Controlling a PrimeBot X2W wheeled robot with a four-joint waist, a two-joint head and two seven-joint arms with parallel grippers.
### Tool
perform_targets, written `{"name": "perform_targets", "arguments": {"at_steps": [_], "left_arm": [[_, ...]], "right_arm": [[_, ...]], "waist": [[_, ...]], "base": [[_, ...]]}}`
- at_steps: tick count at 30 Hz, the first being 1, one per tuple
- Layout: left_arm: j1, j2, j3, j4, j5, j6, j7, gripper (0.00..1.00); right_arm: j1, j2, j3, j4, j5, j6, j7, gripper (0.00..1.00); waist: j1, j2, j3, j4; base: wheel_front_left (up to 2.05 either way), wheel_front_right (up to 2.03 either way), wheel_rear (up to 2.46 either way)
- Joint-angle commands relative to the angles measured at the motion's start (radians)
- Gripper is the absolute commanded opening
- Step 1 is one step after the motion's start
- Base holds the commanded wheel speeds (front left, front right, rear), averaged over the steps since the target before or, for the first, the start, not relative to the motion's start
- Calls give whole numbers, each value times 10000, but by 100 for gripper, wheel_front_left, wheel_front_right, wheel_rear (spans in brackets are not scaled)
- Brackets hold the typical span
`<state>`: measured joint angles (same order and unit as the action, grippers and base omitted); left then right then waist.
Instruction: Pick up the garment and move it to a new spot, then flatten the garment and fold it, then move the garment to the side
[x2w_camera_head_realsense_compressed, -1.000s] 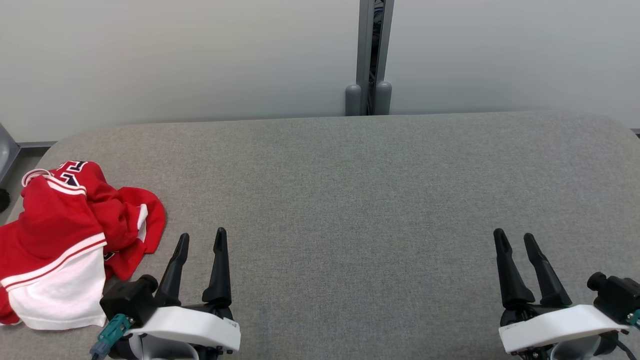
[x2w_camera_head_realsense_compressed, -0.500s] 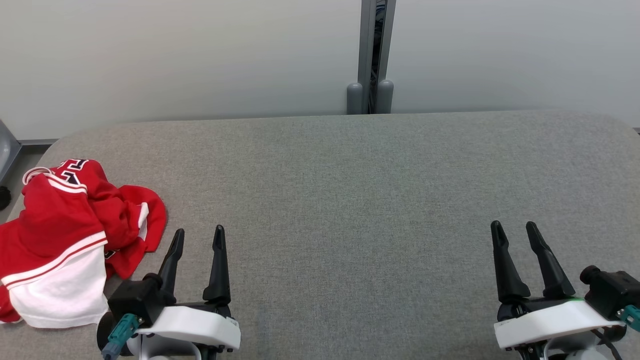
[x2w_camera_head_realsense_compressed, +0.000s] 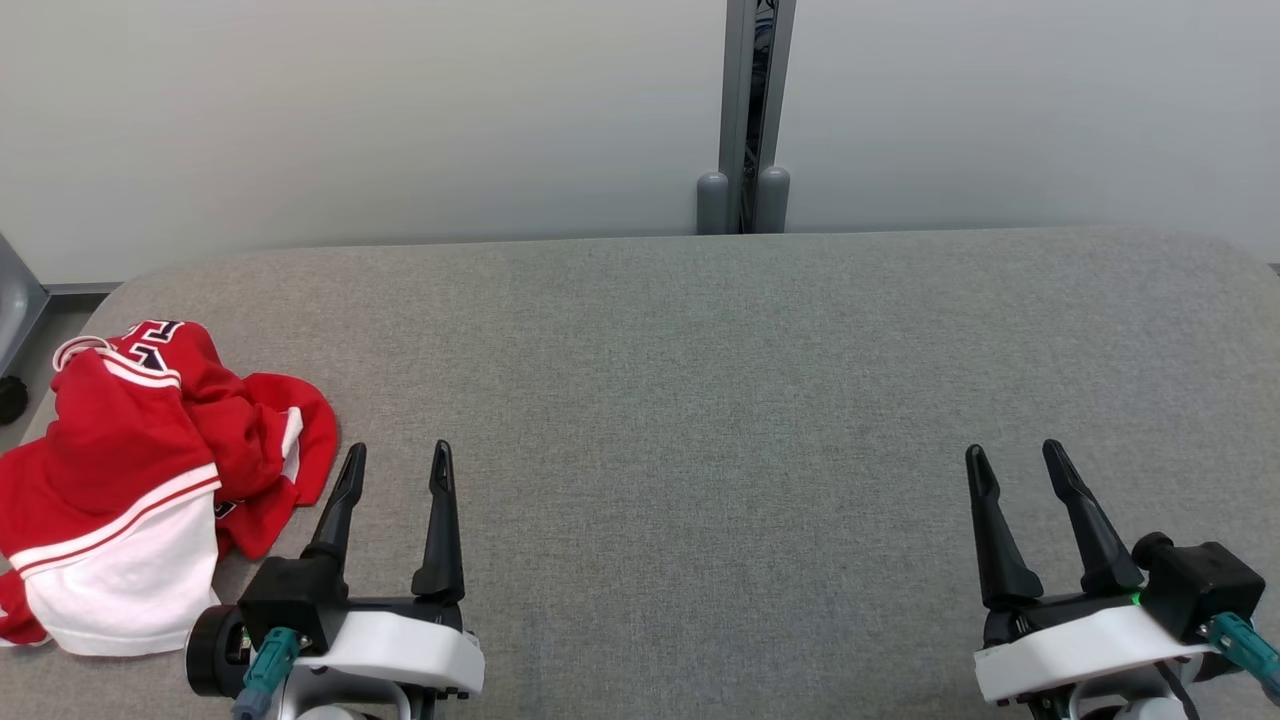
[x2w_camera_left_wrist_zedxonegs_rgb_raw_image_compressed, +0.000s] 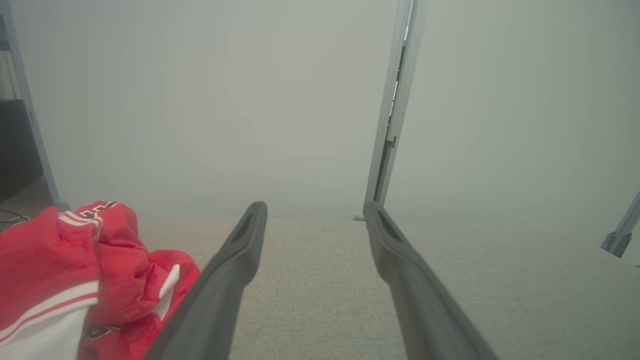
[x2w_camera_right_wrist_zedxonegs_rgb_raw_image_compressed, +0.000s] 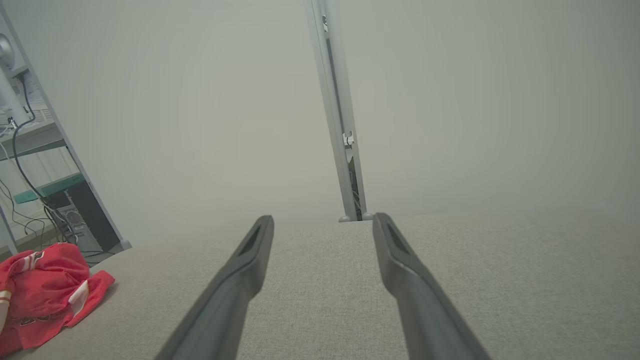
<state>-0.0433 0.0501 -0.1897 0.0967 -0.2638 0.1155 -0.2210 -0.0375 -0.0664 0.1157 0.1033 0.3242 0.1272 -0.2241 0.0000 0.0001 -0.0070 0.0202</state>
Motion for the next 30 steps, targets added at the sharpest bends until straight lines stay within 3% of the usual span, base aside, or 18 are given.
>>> {"name": "perform_targets", "arguments": {"at_steps": [1, 30], "left_arm": [[-168, 27, 27, -10, 287, -9, -97, 100], [-296, 19, -217, 177, 1909, 106, -447, 100]], "right_arm": [[-183, -10, 25, -17, -272, 46, -113, 100], [-340, 154, 200, 206, -2205, 46, -424, 100]], "waist": [[0, -1, -2, 9], [0, -1, -18, 131]], "base": [[0, 0, 0], [0, 0, 0]]}}
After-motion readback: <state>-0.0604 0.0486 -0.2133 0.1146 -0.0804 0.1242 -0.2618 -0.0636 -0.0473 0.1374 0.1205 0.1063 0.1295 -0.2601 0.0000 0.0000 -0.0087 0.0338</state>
